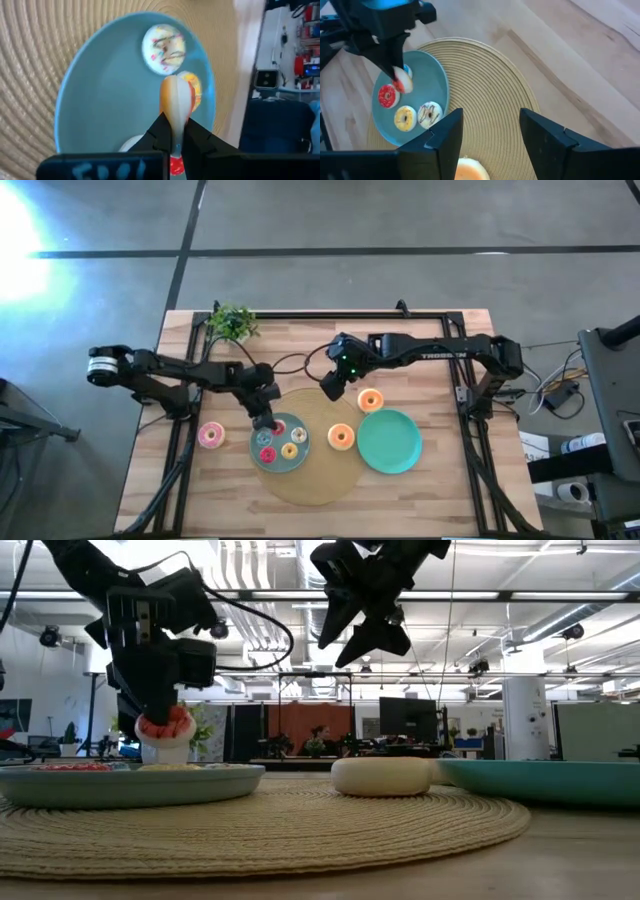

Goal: Pick & Place donuts
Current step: Put the small orange donut on the blue plate

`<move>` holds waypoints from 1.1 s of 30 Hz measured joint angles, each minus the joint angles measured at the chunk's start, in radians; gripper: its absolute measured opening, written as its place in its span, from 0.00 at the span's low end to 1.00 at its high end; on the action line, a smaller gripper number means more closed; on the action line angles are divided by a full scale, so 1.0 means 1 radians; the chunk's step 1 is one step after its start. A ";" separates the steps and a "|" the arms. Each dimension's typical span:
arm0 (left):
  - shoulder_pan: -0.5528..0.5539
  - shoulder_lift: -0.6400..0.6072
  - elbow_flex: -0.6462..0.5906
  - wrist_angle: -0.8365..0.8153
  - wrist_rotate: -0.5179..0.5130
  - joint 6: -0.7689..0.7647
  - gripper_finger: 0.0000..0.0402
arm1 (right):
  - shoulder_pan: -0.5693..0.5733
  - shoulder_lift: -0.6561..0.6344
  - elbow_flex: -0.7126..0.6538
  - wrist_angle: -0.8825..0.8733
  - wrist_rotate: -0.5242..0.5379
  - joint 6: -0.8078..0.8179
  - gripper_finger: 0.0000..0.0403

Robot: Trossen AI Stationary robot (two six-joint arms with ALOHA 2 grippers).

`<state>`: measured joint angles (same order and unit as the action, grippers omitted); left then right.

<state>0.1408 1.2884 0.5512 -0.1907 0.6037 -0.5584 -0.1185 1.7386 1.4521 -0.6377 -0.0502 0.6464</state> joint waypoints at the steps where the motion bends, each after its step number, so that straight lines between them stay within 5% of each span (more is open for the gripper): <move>1: 0.000 0.005 -0.001 -0.003 -0.001 -0.007 0.01 | 0.001 0.000 0.000 0.000 0.000 0.000 0.46; 14: 0.000 0.079 0.000 0.018 -0.017 -0.096 0.27 | 0.003 0.000 -0.001 -0.001 0.000 0.008 0.46; 21: 0.001 0.041 0.001 0.000 -0.062 -0.097 0.30 | 0.010 0.000 -0.001 -0.002 0.000 0.008 0.46; 28: 0.001 -0.038 0.021 -0.187 -0.106 -0.071 0.30 | 0.010 0.000 -0.001 -0.014 0.001 -0.011 0.46; 33: 0.001 -0.112 0.056 -0.399 -0.264 -0.035 0.30 | 0.010 0.000 -0.004 -0.126 0.001 -0.063 0.46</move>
<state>0.1417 1.1759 0.6073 -0.5899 0.3402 -0.5937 -0.1089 1.7387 1.4480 -0.7637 -0.0490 0.5838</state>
